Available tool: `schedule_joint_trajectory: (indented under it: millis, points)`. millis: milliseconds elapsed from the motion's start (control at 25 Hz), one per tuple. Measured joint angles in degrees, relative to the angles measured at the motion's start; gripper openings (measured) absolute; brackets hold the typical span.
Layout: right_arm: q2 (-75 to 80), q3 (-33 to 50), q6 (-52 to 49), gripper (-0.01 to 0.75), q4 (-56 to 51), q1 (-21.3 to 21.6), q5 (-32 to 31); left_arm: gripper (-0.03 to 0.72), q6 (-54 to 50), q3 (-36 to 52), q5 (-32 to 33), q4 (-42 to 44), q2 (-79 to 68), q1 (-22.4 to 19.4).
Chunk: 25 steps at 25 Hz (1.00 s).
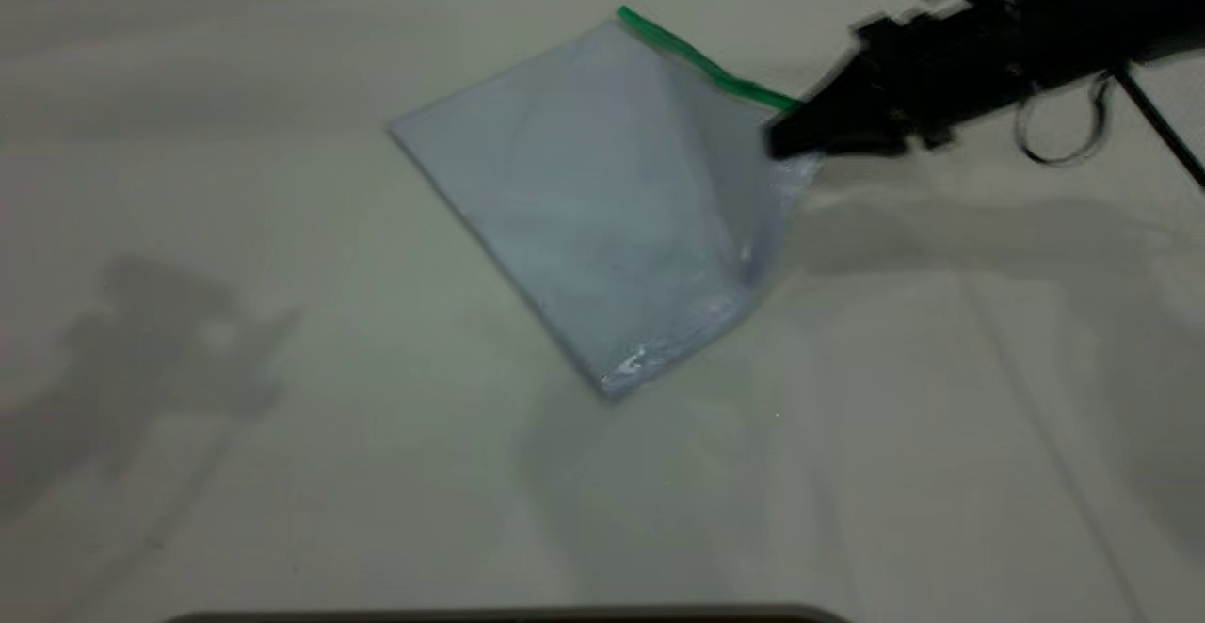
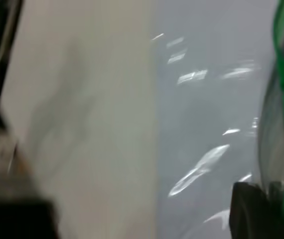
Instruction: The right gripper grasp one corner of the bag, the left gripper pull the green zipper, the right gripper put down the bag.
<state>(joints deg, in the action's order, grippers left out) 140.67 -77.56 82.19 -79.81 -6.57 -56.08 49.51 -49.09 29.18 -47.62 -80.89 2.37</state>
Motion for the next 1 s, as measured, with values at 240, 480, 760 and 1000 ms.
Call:
schedule_joint_trajectory:
  millis: [240, 480, 760, 1000]
  points:
    - [-4.2, -0.1, -2.2, 0.033, 13.0, -5.5, -2.8, 0.588, 8.1, -6.5, -0.9, -7.2, -11.0, 5.4]
    - [-4.9, -6.3, -3.3, 0.033, 9.6, -1.9, 1.6, 0.588, 13.8, -19.2, 1.7, -9.0, -24.8, 10.4]
    - [-5.0, -11.7, -5.9, 0.033, 9.4, -4.7, -3.2, 0.588, 21.3, -39.2, 13.3, -9.1, -41.6, 15.0]
    - [-5.0, -12.0, -6.1, 0.033, 10.4, -4.8, -3.7, 0.588, 22.2, -48.5, 19.6, -8.7, -50.5, 15.8]
